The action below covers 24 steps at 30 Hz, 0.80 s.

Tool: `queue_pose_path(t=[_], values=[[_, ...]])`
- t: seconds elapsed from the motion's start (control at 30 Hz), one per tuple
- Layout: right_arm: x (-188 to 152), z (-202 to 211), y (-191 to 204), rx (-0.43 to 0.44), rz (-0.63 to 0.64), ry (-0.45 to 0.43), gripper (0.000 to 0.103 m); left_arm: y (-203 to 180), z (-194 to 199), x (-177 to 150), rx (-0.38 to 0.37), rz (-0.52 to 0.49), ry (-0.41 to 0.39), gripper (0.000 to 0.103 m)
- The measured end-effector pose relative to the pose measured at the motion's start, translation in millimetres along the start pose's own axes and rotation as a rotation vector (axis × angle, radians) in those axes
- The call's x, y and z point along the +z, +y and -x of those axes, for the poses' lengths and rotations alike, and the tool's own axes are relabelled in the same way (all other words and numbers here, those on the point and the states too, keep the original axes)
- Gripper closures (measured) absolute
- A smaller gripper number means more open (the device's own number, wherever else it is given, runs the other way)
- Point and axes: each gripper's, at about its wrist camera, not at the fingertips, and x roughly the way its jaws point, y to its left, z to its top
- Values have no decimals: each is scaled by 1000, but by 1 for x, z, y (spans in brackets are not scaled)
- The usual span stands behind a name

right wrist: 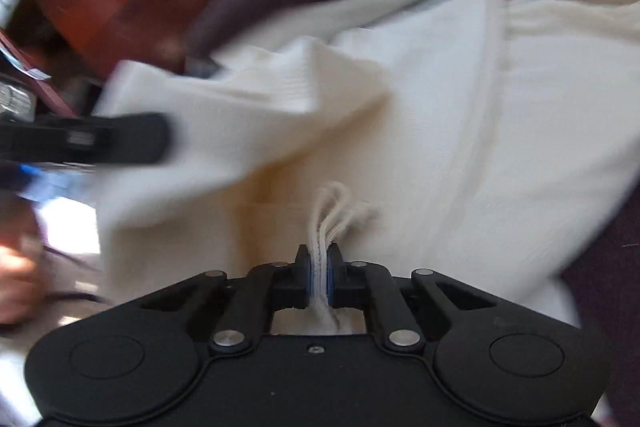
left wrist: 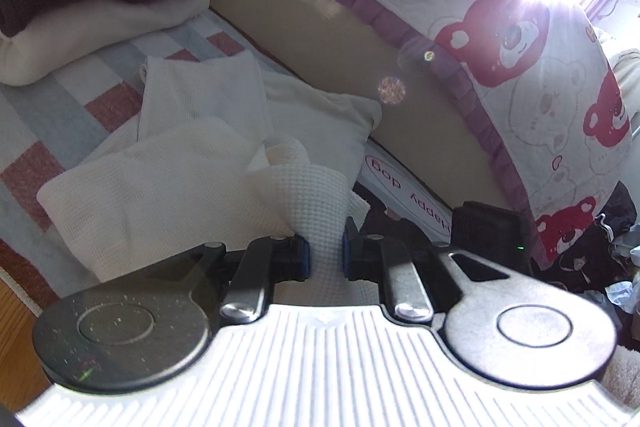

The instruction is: Fold clothes

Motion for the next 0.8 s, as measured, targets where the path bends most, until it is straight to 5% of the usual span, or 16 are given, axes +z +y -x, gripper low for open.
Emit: queue_pose_path(t=[0.1,0.23,0.33,0.4,0.6,0.73,0.8], values=[[1,-8,8,146,-3,62,93,-2,-4,2,-3,-10,-6,89],[-2,-28,3,146,-40,162,89,-4,-20,-5,11,-15,52,89],[-3,-17,-3,114,-109,137,86,1,-21,-7,27,5,20,87],[-5,-4,-6,88,-153,100,67,4,-19,-6,32,20,-5,87],[-27,73,-12,-20,-245,-156,48,8,-24,-1,21,43,-8,86],[-23,60,-21,-119,-232,-93,46,9,-24,-3,27,44,-17,86],[-26,53,-30,-102,-274,-58,45,9,-25,-4,30,44,-22,86]])
